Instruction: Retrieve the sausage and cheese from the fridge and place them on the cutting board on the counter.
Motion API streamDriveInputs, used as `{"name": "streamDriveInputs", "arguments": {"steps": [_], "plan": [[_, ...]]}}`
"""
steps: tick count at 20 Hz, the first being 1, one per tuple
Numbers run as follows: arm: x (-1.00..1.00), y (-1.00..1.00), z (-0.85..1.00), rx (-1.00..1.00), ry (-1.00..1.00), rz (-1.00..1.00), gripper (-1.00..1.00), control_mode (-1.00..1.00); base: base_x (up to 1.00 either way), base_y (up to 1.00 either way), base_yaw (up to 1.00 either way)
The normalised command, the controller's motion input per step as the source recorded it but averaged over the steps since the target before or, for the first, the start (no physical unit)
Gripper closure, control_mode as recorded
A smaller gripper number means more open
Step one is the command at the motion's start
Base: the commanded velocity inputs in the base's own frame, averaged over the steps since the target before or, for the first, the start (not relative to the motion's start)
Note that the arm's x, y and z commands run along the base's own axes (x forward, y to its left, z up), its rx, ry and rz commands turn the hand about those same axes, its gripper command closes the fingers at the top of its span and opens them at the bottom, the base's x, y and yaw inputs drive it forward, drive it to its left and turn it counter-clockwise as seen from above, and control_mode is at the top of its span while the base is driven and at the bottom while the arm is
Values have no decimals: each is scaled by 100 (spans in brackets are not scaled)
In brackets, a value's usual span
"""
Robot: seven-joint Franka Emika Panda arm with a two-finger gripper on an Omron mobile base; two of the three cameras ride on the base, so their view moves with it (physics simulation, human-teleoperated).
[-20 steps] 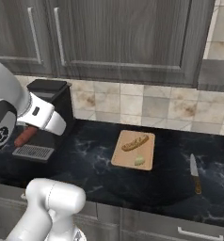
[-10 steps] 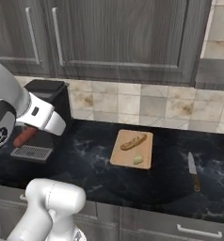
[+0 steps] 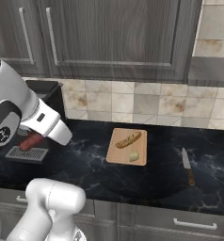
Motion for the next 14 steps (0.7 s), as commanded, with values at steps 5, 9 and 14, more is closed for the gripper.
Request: {"name": "streamDriveInputs", "arguments": {"steps": [5, 9, 14], "plan": [[1, -32, -50, 0, 6, -53, 100, -100, 0, 0, 0], [30, -14, -45, 0, 7, -38, 100, -100, 0, 0, 0], [68, 0, -40, 0, 13, -4, 100, -100, 0, 0, 0]]}}
